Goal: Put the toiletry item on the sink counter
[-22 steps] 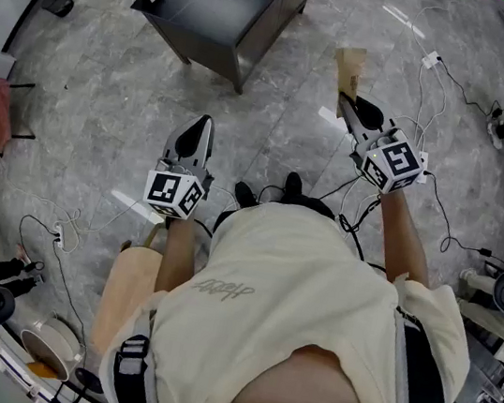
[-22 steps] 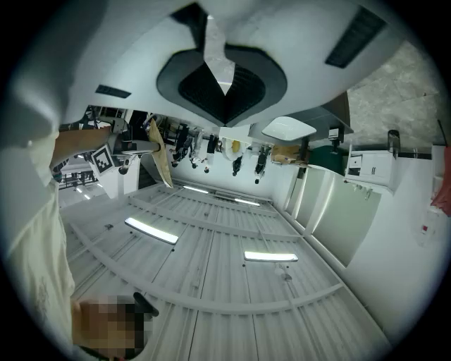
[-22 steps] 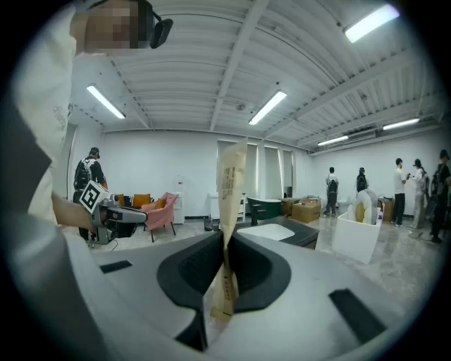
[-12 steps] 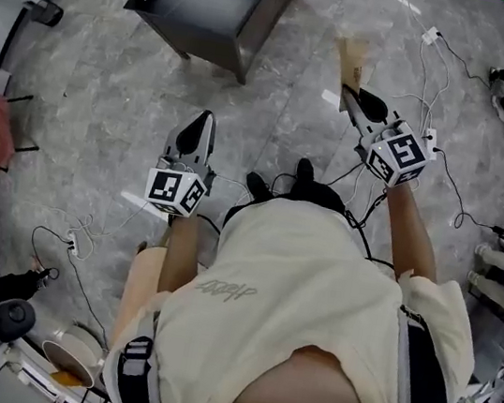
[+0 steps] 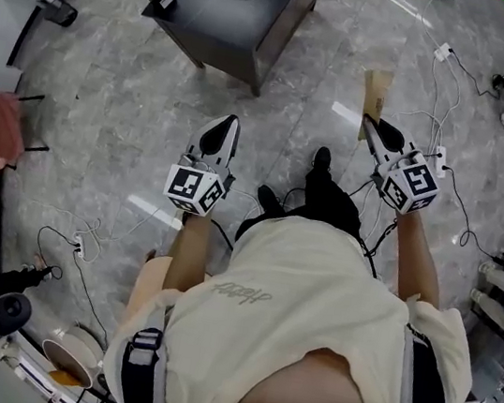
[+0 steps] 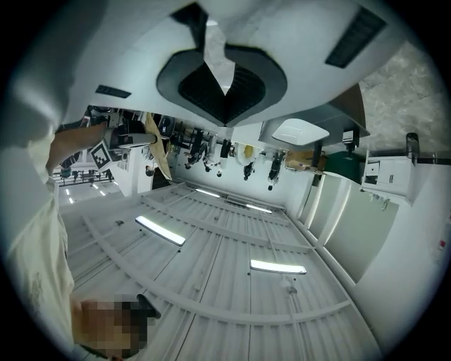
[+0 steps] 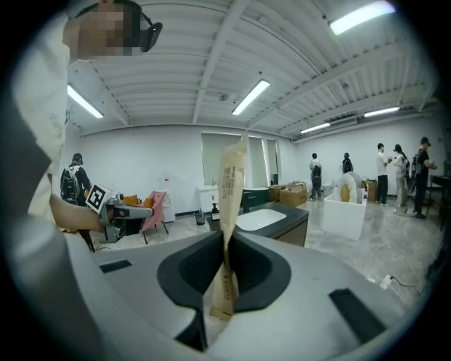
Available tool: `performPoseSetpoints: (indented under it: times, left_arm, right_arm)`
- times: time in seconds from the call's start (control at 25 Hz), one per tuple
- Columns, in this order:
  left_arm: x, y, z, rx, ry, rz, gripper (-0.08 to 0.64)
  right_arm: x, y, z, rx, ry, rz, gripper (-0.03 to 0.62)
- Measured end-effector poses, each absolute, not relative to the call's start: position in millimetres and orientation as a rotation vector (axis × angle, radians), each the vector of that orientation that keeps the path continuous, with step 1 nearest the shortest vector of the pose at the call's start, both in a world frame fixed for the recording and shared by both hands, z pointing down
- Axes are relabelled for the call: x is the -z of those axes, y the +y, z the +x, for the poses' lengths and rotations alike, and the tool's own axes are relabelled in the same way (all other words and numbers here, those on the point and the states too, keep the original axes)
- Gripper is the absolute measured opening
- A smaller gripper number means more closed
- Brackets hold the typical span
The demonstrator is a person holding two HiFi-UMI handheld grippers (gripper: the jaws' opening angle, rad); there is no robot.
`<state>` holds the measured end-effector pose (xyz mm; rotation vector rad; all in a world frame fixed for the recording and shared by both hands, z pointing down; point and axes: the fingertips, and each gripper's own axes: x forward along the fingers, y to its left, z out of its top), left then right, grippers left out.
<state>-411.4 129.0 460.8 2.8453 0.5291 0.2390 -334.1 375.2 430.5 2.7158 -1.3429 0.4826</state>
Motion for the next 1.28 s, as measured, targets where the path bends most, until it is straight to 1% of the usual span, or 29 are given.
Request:
performPoseSetpoints:
  times: [0.16, 0.36, 0.56, 0.8, 1.0, 1.28]
  left_arm:
    - [-452, 126, -384, -0.239, 0.499, 2.882, 0.002]
    - [-458, 134, -348, -0.323, 0.396, 2.902, 0.002]
    - [-437, 159, -279, -0.316, 0.326, 2.946, 0.002]
    - [-424, 196, -205, -0.264, 0.263, 2.899, 0.002]
    - [-425, 206, -172, -0.305, 0.243, 2.925, 0.002]
    - [-432, 185, -139, -0.291, 0.214, 2.915, 0.002]
  right_arm:
    - [-434, 369, -297, -0.474, -1.399, 2.725, 0.025]
    - [-437, 368, -238, -0.443, -1.513, 2.686, 0.025]
    - [-439, 385, -161, -0.453, -1.632, 2.649, 0.025]
    - [-452, 410, -88, -0.495, -1.737, 2.612, 0.025]
    - [-463, 410, -53, -0.524, -1.790, 2.630, 0.025]
    - [-471, 372, -26, -0.527, -1.866, 2.563, 0.025]
